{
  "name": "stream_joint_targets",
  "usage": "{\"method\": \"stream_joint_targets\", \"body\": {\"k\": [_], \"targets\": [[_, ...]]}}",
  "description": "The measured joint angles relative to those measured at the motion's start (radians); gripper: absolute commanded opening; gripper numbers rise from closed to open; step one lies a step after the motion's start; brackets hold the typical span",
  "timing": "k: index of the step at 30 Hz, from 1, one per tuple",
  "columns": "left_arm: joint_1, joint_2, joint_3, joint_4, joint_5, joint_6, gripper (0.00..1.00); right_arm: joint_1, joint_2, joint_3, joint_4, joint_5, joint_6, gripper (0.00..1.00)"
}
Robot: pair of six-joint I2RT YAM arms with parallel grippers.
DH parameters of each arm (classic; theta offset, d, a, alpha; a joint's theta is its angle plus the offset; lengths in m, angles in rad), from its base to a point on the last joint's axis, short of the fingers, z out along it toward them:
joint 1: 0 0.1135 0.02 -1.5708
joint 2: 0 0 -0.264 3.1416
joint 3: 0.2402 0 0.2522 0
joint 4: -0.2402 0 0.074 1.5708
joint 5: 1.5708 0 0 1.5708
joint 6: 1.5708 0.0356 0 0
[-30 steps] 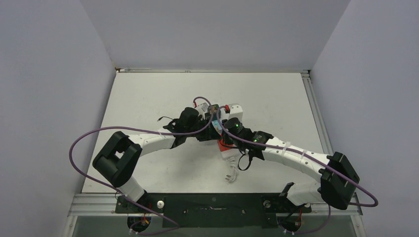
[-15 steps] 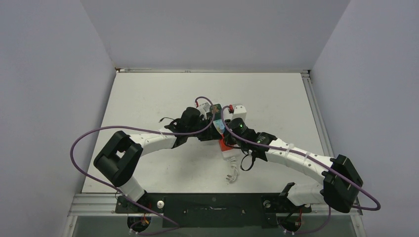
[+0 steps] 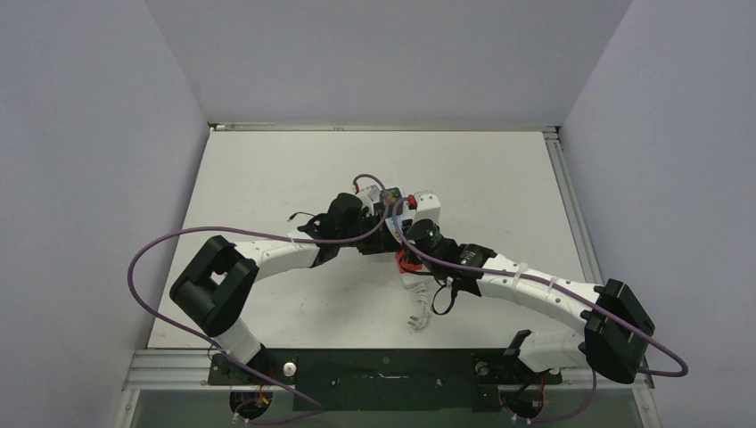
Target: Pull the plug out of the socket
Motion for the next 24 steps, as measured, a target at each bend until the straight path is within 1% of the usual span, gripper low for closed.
{"method": "stream_joint_targets", "body": {"k": [18,24], "targets": [[-0.022,0.013,0.012,0.004,0.0,0.002,0.23,0.01,-0.037,-0.006,-0.039,0.029,-0.011,0.05],[-0.022,0.013,0.012,0.003,-0.001,0.002,0.23,0.01,-0.094,-0.006,-0.009,0.037,-0.005,0.05]]}}
